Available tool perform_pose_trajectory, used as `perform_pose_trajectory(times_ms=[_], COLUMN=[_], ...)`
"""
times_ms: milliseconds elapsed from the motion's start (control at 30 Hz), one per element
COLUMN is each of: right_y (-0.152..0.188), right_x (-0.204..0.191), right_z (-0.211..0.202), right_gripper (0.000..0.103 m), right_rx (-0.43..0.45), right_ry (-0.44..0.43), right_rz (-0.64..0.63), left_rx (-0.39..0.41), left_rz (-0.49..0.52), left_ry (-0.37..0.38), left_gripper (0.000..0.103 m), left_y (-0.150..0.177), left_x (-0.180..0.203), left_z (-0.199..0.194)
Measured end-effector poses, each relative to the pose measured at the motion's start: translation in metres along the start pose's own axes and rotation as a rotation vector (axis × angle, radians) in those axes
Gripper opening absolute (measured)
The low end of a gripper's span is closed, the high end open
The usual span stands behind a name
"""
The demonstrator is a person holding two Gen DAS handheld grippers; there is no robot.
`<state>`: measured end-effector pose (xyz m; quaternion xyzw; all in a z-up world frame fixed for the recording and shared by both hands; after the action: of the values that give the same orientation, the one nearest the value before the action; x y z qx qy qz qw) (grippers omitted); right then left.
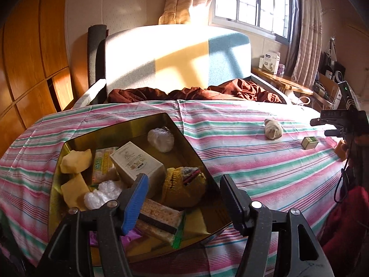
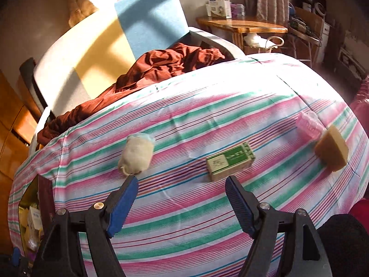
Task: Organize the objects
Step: 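Move both grippers back toward the remaining items on the sheet, then grasp the green essential-oil box with the right gripper while the left gripper grasps the beige sock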
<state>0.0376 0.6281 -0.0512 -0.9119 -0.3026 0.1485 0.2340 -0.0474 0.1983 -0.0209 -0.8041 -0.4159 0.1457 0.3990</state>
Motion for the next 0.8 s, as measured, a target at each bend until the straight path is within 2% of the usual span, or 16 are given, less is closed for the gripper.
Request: perform_pose_trajectory(times_ms=[133,300,400,500,600,700,800], right_y=[-0.019,-0.021,-0.018,-0.015,-0.014,-0.011,-0.011], right_x=[0.04,0.037,0.023,0.016,0.01,0.012,0.01], right_z=[0.017,0.045,0.06,0.069,0.071,0.082,0.087], right_gripper=[0.081,0.081,0.082,0.084,0.085,0.085,0.085], right_rx=[-0.024,-0.085,-0.103,-0.103,-0.103,-0.154,-0.168], right_ry=[0.064,0.063,0.059,0.128,0.145,0.131,0.126], right_rz=[0.089,0.062,-0.004,-0.117,-0.2,-0.203,-0.228], left_rx=[-0.014,-0.041,-0.055,-0.065,-0.081,-0.102,-0.11], left_rz=[0.026,0.04,0.05,0.066,0.075,0.085,0.094], left_ry=[0.039,0.09,0.119,0.138,0.158,0.17,0.178], left_gripper=[0.065,0.065,0.065,0.065,0.065,0.065,0.065], left_y=[-0.008,-0.017,-0.021,-0.023,-0.021,-0.019,-0.019], left_x=[0.02,0.045,0.059,0.072,0.081,0.089,0.095], left_z=[0.011,0.029,0.038,0.045,0.052,0.059,0.064])
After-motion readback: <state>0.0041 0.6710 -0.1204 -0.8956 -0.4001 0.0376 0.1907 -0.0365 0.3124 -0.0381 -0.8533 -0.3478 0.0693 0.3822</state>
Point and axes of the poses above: each gripper's, at about its wrist camera, not at the fingertips, and z roughly the way its jaws point, x to its right, y to its underside, the point moved 6 cm from there along z, roughly the way its jaws point, and after that the axes turned 6 degrees about y, right-handed, at the moved point
